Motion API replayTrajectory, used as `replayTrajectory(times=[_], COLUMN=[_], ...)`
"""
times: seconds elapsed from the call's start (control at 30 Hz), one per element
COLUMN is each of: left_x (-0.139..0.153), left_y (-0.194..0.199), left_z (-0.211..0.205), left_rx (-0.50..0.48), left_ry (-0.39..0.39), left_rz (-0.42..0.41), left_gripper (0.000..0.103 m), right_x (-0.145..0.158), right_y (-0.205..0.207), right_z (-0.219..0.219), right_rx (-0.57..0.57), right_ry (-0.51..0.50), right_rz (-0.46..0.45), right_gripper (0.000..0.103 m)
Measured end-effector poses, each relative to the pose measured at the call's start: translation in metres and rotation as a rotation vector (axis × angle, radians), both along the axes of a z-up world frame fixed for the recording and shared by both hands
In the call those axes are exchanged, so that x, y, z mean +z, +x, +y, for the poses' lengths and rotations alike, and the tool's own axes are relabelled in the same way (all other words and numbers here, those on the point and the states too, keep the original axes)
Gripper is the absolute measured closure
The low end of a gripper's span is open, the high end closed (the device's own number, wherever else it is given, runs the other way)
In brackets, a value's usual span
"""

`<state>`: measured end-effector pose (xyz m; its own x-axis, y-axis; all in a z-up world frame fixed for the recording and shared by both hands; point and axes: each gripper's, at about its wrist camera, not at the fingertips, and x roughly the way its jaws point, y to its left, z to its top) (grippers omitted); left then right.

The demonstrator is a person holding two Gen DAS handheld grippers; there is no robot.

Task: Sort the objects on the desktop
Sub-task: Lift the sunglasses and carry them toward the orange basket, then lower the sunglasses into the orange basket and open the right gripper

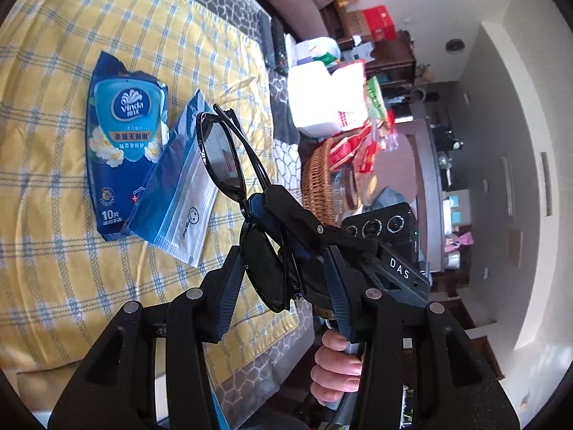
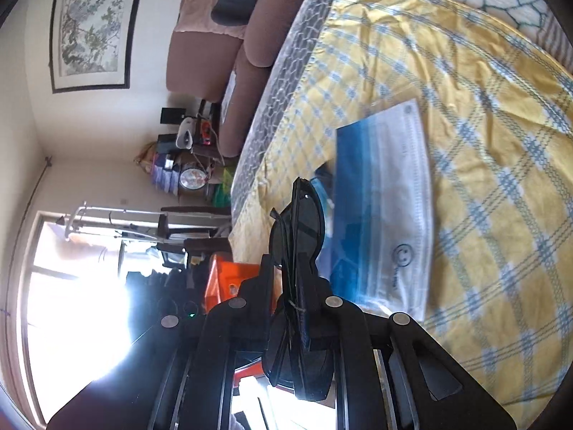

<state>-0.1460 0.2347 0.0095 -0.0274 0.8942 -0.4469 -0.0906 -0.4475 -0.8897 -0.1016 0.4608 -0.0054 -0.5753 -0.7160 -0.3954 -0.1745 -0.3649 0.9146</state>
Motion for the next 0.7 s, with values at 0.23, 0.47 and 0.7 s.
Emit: replayTrajectory(times=[0.23, 0.47, 0.7], left_x=[0.045, 0.063, 0.046], left_y=[0.008, 0.013, 0.016], left_z=[-0.100, -0.226, -0.344], left_rx=[0.092, 0.228, 0.378], left_ry=[0.049, 0.041, 0.038], left_rz=[0.074, 0.108, 0.089], left_gripper=[0.061, 0.061, 0.061], right_x=[0.056, 0.083, 0.072], right_y=[-0.018, -0.049, -0.070], right_z=[-0.082, -0.207, -0.336], right_rx=[0.119, 0.274, 0.417], right_ry=[0.038, 0.024, -0.009], right_rz=[0.088, 0.141, 0.127], right_gripper=[0.090, 0.090, 0.090])
